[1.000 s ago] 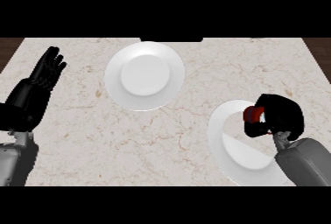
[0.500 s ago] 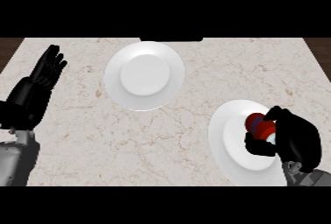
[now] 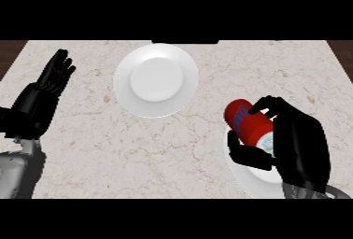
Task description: Pick the can from the plate and place it in the plate
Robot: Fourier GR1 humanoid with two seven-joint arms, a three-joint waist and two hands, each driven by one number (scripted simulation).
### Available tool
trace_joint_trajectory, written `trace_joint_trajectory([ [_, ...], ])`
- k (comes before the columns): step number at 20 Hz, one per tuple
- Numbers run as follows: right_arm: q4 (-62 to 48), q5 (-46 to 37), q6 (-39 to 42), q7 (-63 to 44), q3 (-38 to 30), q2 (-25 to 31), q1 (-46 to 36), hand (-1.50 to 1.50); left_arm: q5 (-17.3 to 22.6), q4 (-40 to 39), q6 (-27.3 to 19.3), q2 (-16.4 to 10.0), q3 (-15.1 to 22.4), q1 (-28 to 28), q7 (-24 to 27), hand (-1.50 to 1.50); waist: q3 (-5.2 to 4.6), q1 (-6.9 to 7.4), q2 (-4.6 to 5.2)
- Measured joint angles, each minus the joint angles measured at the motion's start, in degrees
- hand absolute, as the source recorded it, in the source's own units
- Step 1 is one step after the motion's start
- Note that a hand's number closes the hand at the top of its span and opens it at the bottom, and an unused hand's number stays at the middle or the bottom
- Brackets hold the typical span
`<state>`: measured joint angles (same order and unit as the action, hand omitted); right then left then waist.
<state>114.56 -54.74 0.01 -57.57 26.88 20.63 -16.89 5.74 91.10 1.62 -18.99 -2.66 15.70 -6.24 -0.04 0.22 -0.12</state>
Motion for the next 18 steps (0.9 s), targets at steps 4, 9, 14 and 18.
trace_joint_trajectory([
  [4, -3.22, -0.72, -0.23, 0.57, 0.88, -6.55, -6.53, 1.5, -0.06, 0.43, 0.36, 0.25, -0.32, -0.29, -0.23, 0.0, 0.0, 0.29, 0.09],
  [9, -13.69, -0.85, -0.6, 2.6, -0.86, -14.08, -16.33, 1.5, -0.42, 0.25, 0.87, 0.67, -0.48, 0.61, -0.56, 0.0, 0.0, 0.45, 0.18],
  [14, -26.6, 1.08, -4.57, 4.62, -3.45, -18.62, -26.05, 1.5, -1.69, 0.35, 0.49, 2.21, 0.54, 0.57, -0.21, 0.0, 0.01, 0.86, 0.32],
  [18, -38.52, 5.89, -9.69, 5.94, -5.39, -19.85, -34.56, 1.5, -1.79, -0.42, 0.92, 2.04, 0.0, 1.74, 0.12, 0.0, 0.0, 1.46, 0.49],
])
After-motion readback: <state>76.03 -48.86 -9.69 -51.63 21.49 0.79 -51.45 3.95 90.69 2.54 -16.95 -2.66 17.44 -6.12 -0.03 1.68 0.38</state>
